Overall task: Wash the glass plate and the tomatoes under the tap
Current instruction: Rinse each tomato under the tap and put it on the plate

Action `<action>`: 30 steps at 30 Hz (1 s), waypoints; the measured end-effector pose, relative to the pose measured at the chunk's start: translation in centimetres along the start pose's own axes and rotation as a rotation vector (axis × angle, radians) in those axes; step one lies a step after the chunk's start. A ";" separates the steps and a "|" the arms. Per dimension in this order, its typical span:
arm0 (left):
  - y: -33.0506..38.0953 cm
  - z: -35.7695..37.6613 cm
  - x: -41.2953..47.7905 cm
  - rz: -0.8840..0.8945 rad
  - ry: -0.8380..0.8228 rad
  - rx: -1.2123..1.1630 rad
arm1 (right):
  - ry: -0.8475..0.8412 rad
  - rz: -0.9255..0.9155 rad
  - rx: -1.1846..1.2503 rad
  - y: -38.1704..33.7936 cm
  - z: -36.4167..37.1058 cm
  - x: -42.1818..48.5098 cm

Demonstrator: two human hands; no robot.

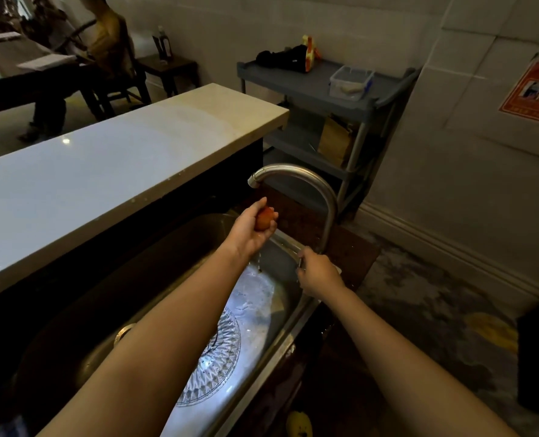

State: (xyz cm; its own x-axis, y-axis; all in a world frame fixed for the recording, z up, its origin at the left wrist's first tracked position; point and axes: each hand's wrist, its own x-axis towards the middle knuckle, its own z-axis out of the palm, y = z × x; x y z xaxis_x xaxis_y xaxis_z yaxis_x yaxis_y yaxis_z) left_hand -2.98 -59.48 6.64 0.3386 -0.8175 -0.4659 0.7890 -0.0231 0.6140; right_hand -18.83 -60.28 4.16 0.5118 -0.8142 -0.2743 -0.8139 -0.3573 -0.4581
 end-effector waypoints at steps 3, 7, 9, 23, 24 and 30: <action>0.0 -0.5 -0.2 -0.020 -0.002 -0.006 | -0.050 0.005 -0.051 -0.5 -0.5 0.6; 0.4 -2.0 -0.9 0.007 -0.004 0.104 | -0.094 0.003 -0.163 -1.7 -1.0 0.9; 0.9 -3.0 -1.3 0.024 -0.007 0.250 | -0.025 -0.040 -0.169 -2.5 -0.9 1.0; 2.0 -17.6 -4.1 -0.014 0.335 1.182 | -0.383 -0.161 0.054 -7.2 7.7 3.2; 1.7 -18.8 -4.2 -0.039 0.365 1.203 | -0.413 -0.165 0.035 -7.3 8.8 3.5; -1.0 -25.1 -4.5 -0.113 0.534 1.265 | -0.562 -0.146 -0.046 -6.8 14.8 5.8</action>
State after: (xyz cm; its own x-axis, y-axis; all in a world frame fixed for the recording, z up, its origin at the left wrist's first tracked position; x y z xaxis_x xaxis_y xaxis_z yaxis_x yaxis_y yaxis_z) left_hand 7.55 -41.36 -7.91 0.6851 -0.4646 -0.5610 -0.0771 -0.8121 0.5784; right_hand -6.24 -55.75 -6.83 0.6764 -0.3916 -0.6238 -0.7289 -0.4773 -0.4908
